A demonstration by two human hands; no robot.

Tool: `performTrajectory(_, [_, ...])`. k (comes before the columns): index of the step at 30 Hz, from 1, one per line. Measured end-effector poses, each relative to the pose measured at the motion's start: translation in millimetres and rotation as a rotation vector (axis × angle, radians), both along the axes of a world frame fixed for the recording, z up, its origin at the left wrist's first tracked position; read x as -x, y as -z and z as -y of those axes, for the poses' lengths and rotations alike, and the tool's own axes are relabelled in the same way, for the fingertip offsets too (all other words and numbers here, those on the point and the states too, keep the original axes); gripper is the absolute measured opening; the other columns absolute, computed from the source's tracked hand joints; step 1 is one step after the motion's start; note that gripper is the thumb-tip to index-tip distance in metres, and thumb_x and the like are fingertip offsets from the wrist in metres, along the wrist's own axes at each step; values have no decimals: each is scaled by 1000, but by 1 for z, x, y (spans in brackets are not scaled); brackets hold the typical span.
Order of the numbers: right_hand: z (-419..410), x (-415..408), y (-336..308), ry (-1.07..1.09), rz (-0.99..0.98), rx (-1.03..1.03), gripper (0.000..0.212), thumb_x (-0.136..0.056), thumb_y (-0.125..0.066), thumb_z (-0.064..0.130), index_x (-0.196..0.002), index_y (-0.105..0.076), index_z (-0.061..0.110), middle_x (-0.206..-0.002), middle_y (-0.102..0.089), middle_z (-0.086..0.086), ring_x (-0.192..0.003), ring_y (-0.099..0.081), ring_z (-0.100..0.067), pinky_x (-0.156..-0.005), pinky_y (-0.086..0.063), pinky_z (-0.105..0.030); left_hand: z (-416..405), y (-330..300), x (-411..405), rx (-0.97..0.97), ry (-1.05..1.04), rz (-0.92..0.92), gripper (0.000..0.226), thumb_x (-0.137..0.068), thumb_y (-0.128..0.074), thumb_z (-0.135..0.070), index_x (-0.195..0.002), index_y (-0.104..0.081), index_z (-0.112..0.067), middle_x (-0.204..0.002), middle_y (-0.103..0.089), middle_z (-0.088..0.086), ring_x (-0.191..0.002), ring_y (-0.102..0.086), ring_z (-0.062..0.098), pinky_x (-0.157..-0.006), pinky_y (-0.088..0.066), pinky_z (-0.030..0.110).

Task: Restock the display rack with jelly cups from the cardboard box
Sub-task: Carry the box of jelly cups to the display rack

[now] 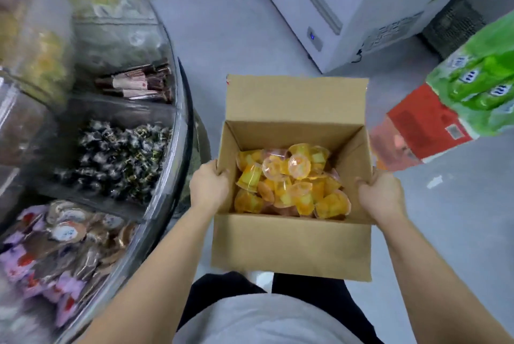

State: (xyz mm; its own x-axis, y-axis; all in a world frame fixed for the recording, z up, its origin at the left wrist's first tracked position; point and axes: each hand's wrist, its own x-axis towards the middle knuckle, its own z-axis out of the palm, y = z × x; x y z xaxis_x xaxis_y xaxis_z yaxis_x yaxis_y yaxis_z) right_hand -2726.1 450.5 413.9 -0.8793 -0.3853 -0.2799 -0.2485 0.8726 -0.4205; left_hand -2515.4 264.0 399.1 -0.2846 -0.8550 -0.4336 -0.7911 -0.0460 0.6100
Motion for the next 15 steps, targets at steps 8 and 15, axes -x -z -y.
performTrajectory(8, [144, 151, 20, -371, 57, -69, 16, -85, -56, 11, -92, -61, -2, -90, -65, -29, -87, -60, -43, -63, -39, -33, 46, 10, 94, -8, -387, 35, 18, -83, -52, -13, -95, -64, -13, -91, -69, 17, -89, -61, 37, -75, -50, 41])
performTrajectory(15, [269, 212, 43, -589, 101, -137, 13, -86, -56, 8, -92, -62, -2, -95, -66, -28, -88, -61, -42, -71, -47, -40, 109, 49, 140, -105, -551, 74, 17, -88, -50, -13, -100, -61, -9, -102, -66, 18, -98, -59, 36, -67, -34, 30])
